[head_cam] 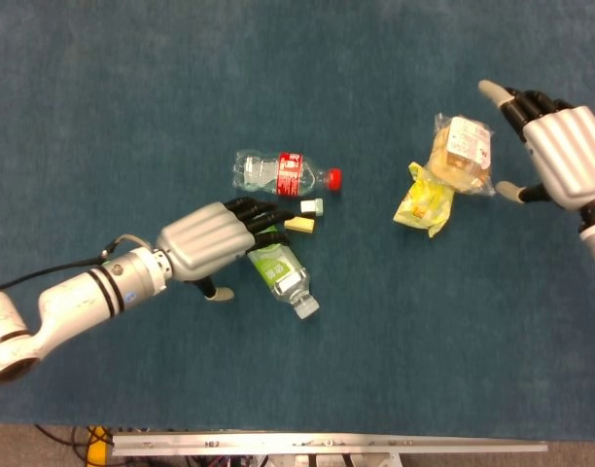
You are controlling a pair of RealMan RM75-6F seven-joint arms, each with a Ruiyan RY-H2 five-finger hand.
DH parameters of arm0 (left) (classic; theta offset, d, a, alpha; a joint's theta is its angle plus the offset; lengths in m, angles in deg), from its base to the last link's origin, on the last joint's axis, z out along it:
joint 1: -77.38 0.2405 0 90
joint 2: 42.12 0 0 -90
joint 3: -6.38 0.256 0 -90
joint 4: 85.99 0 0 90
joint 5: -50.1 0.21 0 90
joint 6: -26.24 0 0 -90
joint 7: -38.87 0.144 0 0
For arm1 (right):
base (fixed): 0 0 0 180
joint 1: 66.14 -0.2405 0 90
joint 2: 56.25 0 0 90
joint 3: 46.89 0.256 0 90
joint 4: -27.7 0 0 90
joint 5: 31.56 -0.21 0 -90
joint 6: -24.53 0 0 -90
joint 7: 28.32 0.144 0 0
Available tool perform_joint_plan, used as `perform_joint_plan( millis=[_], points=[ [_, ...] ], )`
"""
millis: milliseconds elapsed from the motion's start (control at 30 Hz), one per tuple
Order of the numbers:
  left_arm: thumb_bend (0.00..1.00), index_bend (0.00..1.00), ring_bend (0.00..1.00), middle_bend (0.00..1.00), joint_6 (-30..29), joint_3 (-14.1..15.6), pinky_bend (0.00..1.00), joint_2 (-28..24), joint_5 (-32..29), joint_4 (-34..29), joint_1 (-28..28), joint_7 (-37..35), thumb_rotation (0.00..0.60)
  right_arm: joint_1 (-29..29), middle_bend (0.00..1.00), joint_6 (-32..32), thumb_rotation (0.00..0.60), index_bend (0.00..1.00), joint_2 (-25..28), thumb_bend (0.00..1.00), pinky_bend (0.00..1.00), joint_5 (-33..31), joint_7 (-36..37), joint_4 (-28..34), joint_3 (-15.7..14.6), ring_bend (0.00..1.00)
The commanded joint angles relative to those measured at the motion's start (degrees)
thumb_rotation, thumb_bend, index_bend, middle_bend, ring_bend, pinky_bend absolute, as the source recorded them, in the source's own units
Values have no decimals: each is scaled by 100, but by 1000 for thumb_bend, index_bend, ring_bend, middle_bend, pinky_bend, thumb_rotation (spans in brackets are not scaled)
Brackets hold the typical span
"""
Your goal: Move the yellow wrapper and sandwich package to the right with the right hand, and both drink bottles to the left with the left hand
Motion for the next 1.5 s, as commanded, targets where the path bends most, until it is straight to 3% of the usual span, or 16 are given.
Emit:
perform_joint_plan(
  millis=[33,700,833,1033,1333,1500],
  points=[
    [174,149,0,24,11,0,91,83,-39,42,-48,40,600,15,247,-4,600,0,3,49,441,1,8,-14,-7,256],
    [174,148,0,17,13,181,92,568,-236,435,-98,592,600,134,247,-34,600,0,56,47,441,-46,138,-81,15,256],
    [174,192,1,53,-150,235,97,665,-194,521,-39,586,600,144,247,-19,600,0,72,45,441,-63,157,-82,22,256],
    [175,289,84,151,-558,298,203,907,-82,806,116,543,600,150,248,1,600,0,83,45,441,-80,168,-62,34,256],
    [176,309,110,176,-651,382,263,1101,-81,1061,180,591,600,162,250,9,600,0,125,45,441,-120,190,-13,69,256],
    [181,375,213,266,-776,397,401,1099,-84,1103,225,555,600,168,251,32,600,0,138,45,441,-147,218,-8,74,256]
  ],
)
